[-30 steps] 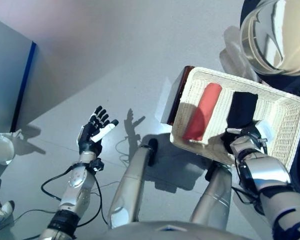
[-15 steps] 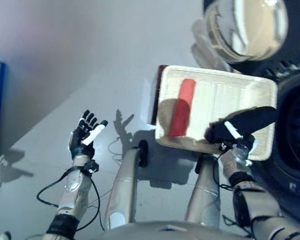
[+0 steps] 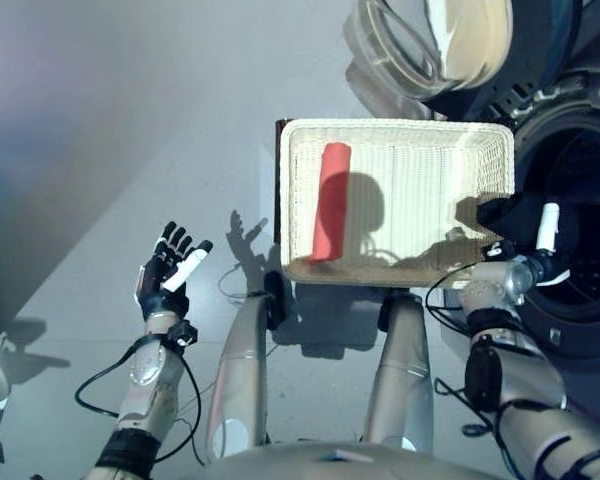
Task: Pick up the clothes and place them into the washing machine
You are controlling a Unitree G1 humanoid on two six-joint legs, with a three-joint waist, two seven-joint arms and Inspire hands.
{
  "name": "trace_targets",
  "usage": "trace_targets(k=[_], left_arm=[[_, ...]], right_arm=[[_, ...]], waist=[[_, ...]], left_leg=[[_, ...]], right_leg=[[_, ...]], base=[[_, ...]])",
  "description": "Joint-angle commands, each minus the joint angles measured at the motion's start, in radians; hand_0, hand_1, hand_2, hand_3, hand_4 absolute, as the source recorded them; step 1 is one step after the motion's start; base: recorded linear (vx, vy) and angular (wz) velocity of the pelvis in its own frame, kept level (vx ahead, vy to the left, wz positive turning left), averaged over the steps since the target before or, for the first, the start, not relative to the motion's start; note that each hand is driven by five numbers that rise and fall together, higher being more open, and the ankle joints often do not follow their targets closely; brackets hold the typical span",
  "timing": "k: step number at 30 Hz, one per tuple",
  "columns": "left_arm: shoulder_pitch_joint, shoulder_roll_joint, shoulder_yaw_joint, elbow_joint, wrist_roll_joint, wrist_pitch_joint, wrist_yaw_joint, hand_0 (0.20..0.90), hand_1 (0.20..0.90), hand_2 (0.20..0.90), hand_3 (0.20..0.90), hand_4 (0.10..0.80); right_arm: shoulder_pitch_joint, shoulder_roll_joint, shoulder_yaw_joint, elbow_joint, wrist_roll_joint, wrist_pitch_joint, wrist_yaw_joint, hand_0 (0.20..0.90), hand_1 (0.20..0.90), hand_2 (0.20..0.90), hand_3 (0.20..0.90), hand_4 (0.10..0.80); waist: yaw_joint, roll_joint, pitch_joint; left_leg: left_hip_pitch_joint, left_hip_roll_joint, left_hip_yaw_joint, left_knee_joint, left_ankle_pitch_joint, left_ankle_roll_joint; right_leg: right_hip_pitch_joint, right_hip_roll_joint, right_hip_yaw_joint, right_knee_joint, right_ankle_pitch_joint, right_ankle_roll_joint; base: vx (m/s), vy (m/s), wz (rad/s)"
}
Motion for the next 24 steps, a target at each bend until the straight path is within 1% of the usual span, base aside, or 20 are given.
trace_targets(k=[1, 2, 4, 6, 7, 8, 10, 13, 19, 24], left_arm=[[0.023, 0.038, 0.01, -0.079, -0.019, -0.074, -0.02, 0.9, 0.9, 0.9, 0.9, 0.8], [0.029, 0.039, 0.002, -0.081, -0.02, -0.067, -0.023, 0.9, 0.9, 0.9, 0.9, 0.8], [0.034, 0.041, -0.012, -0.079, -0.026, -0.057, -0.031, 0.9, 0.9, 0.9, 0.9, 0.8], [0.036, 0.043, -0.03, -0.087, -0.034, -0.047, -0.038, 0.9, 0.9, 0.9, 0.9, 0.8], [0.037, 0.046, -0.034, -0.095, -0.038, -0.046, -0.038, 0.9, 0.9, 0.9, 0.9, 0.8], [0.039, 0.047, -0.035, -0.098, -0.04, -0.045, -0.039, 0.9, 0.9, 0.9, 0.9, 0.8], [0.047, 0.053, -0.04, -0.107, -0.04, -0.045, -0.042, 0.9, 0.9, 0.9, 0.9, 0.8], [0.058, 0.058, -0.043, -0.102, -0.04, -0.042, -0.046, 0.9, 0.9, 0.9, 0.9, 0.8], [0.071, 0.072, -0.04, -0.095, -0.046, -0.042, -0.055, 0.9, 0.9, 0.9, 0.9, 0.8], [0.079, 0.073, -0.02, -0.093, -0.049, -0.046, -0.047, 0.9, 0.9, 0.9, 0.9, 0.8]], right_arm=[[-0.047, -0.172, -0.033, 0.016, 0.105, -0.129, 0.001, 0.2, 0.2, 0.2, 0.2, 0.3], [-0.07, -0.182, -0.044, 0.035, 0.135, -0.133, -0.005, 0.2, 0.2, 0.2, 0.2, 0.3], [-0.105, -0.206, -0.043, 0.067, 0.167, -0.132, -0.003, 0.2, 0.2, 0.2, 0.2, 0.3], [-0.13, -0.213, -0.06, 0.069, 0.213, -0.151, 0.002, 0.2, 0.2, 0.2, 0.2, 0.3], [-0.14, -0.216, -0.068, 0.069, 0.231, -0.168, -0.003, 0.2, 0.2, 0.2, 0.2, 0.3], [-0.154, -0.222, -0.076, 0.064, 0.243, -0.179, -0.01, 0.2, 0.2, 0.2, 0.2, 0.3], [-0.168, -0.244, -0.078, 0.063, 0.229, -0.187, -0.027, 0.2, 0.2, 0.2, 0.2, 0.3], [-0.185, -0.301, -0.077, 0.084, 0.211, -0.181, -0.055, 0.2, 0.2, 0.2, 0.2, 0.3], [-0.192, -0.431, -0.09, 0.099, 0.203, -0.198, -0.089, 0.2, 0.2, 0.2, 0.2, 0.3], [-0.178, -0.492, -0.096, 0.076, 0.174, -0.216, -0.121, 0.2, 0.2, 0.2, 0.2, 0.3]], waist=[[0.004, 0.046, -0.05], [0.009, 0.053, -0.062], [0.02, 0.063, -0.068], [0.025, 0.076, -0.074], [0.024, 0.082, -0.071], [0.025, 0.088, -0.08], [0.026, 0.096, -0.081], [0.03, 0.108, -0.088], [0.022, 0.114, -0.103], [0.008, 0.11, -0.106]], left_leg=[[0.004, 0.011, -0.054, -0.101, 0.092, -0.039], [0.014, 0.01, -0.056, -0.102, 0.072, -0.043], [0.014, 0.009, -0.051, -0.109, 0.072, -0.042], [0.014, 0.007, -0.047, -0.116, 0.074, -0.04], [0.007, 0.006, -0.04, -0.125, 0.1, -0.037], [0.014, 0.003, -0.044, -0.127, 0.084, -0.04], [0.009, 0.001, -0.038, -0.136, 0.106, -0.038], [0.009, 0.001, -0.038, -0.139, 0.109, -0.038], [0.01, -0.001, -0.042, -0.15, 0.112, -0.042], [0.007, 0.003, -0.036, -0.151, 0.109, -0.043]], right_leg=[[0.049, 0.001, -0.001, 0.039, -0.078, -0.066], [0.054, 0.001, 0.004, 0.046, -0.101, -0.062], [0.046, 0.002, 0.008, 0.047, -0.101, -0.062], [0.038, 0.0, 0.012, 0.049, -0.1, -0.061], [0.028, -0.005, 0.01, 0.04, -0.074, -0.064], [0.033, -0.004, 0.016, 0.046, -0.093, -0.06], [0.028, -0.007, 0.015, 0.038, -0.074, -0.063], [0.026, -0.009, 0.018, 0.041, -0.072, -0.061], [0.023, -0.008, 0.017, 0.043, -0.073, -0.057], [0.018, -0.004, 0.016, 0.042, -0.07, -0.055]], base=[[0.123, 0.014, 0.31], [0.121, 0.009, 0.2], [0.056, -0.001, 0.06], [-0.043, 0.007, -0.04], [0.001, 0.016, -0.04], [-0.074, 0.023, -0.03], [-0.03, 0.006, 0.01], [0.0, 0.0, 0.0], [0.0, 0.0, 0.0], [0.0, 0.0, 0.0]])
